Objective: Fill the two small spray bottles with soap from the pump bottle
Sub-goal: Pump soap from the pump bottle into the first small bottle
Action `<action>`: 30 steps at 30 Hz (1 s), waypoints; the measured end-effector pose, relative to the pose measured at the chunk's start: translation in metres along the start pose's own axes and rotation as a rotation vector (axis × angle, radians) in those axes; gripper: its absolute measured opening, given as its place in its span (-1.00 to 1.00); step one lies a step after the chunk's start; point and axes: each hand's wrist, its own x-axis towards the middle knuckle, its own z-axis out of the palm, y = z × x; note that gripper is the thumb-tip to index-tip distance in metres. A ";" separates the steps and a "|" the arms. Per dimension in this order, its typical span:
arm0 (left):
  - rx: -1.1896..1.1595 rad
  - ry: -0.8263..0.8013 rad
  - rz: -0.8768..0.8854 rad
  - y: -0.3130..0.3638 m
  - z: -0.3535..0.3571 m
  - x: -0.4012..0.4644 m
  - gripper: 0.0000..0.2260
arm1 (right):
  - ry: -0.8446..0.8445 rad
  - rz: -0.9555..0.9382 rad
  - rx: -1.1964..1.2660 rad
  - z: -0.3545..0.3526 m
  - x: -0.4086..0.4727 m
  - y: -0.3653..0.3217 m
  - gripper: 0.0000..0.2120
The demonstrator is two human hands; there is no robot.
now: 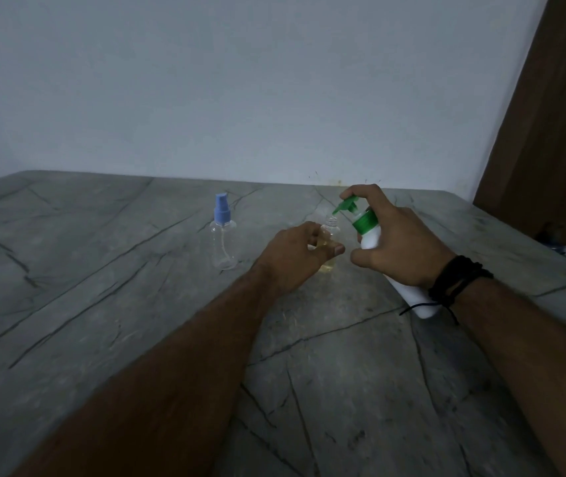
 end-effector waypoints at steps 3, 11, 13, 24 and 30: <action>0.011 0.009 0.007 -0.001 0.000 0.000 -0.64 | -0.005 -0.002 0.019 0.000 0.000 0.000 -0.36; 0.009 -0.009 0.003 0.000 -0.001 0.000 -0.72 | 0.003 -0.005 0.001 0.001 -0.001 -0.002 -0.31; 0.005 -0.011 0.005 0.000 -0.001 0.001 -0.74 | 0.002 -0.005 0.000 0.001 0.000 -0.001 -0.32; -0.004 -0.003 0.010 -0.002 0.001 0.002 -0.69 | -0.004 -0.007 -0.004 0.000 0.000 -0.002 -0.33; 0.000 -0.005 0.012 -0.002 0.000 0.001 -0.66 | -0.006 -0.003 -0.003 0.001 0.000 0.000 -0.34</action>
